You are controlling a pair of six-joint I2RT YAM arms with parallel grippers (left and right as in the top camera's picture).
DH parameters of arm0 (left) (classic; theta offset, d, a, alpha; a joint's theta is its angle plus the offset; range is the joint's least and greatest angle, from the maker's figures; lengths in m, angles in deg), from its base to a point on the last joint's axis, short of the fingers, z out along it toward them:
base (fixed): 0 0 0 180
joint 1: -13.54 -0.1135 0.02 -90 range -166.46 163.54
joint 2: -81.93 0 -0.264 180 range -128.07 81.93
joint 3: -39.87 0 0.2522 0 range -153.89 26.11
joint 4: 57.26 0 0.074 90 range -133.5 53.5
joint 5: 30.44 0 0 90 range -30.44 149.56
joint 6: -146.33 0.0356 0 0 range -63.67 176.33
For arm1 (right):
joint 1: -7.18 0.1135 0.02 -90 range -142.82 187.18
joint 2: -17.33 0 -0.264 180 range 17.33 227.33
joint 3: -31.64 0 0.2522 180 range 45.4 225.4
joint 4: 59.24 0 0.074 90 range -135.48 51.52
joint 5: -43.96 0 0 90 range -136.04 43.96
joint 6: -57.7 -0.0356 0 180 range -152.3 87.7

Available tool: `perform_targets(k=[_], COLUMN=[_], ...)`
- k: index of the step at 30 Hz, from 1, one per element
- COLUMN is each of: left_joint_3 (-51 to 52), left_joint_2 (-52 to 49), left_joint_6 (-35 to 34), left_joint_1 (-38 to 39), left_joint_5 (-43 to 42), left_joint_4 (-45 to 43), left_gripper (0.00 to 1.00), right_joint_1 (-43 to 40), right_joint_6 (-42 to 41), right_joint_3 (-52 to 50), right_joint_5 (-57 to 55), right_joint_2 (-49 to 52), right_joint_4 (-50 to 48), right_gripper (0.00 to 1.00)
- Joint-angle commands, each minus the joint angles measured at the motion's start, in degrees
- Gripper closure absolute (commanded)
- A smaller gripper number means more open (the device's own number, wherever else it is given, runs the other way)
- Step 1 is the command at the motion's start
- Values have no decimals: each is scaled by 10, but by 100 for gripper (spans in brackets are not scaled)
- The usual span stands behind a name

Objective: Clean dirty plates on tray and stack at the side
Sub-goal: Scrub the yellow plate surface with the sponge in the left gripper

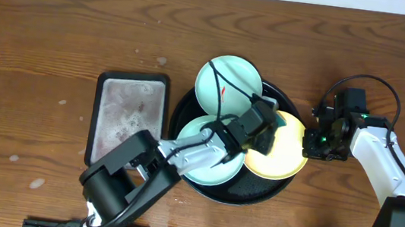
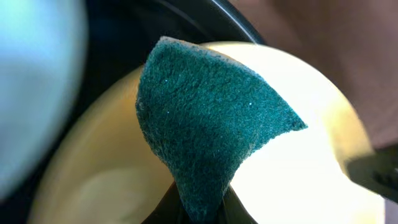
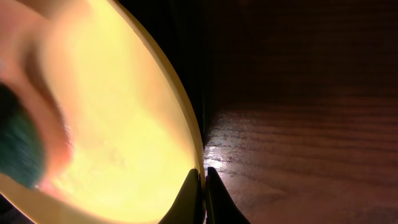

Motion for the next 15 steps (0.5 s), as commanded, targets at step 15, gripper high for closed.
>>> perform_targets(k=[15], left_joint_3=[2], left_joint_2=[23], left_joint_6=[21], left_joint_1=[22], left_joint_5=[15], left_joint_4=[-56], left_gripper=[92], right_joint_1=[7], right_joint_6=[-4], right_joint_3=[6], right_joint_5=[7], right_joint_2=[0], right_joint_4=[5], right_gripper=[99])
